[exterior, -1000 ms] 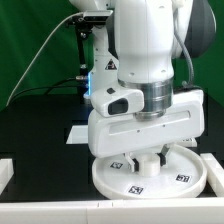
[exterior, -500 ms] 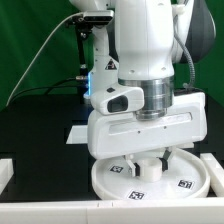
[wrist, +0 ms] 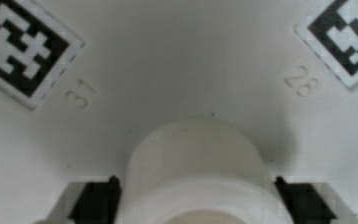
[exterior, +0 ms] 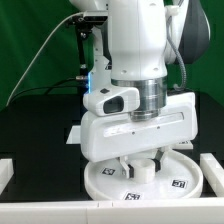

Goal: Assemble round table

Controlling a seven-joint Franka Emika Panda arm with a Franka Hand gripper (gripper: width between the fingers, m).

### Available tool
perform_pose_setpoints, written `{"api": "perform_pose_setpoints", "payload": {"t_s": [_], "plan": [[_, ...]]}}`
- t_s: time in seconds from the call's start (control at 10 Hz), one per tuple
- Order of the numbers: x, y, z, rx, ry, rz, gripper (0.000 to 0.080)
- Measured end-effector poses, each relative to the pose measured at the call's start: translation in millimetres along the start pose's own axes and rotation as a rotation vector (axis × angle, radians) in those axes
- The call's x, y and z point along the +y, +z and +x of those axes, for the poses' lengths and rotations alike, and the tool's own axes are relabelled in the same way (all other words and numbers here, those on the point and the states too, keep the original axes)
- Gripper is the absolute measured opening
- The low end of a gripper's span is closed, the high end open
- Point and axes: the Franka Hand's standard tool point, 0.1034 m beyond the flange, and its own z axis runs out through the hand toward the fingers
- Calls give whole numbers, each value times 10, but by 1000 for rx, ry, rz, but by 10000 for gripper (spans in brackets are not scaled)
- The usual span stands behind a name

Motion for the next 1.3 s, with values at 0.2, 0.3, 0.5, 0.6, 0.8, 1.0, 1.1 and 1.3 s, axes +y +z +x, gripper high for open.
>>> {"api": "perform_pose_setpoints", "payload": {"t_s": [0.2,0.3,0.5,0.6,0.8,1.0,1.1,1.3], "plan": [[84,16,-38,-4,-16,-1,406],[115,17,-52,-5,-37,-3,406],[125,31,-60,-5,-55,-3,406],[125,32,-61,-5,-55,-3,406],[105,41,-53,-2,-45,-4,406],[-16,47,0,15,-24,-12,406],[-93,49,32,23,0,-14,406],[-133,50,51,24,31,-19,406]]}}
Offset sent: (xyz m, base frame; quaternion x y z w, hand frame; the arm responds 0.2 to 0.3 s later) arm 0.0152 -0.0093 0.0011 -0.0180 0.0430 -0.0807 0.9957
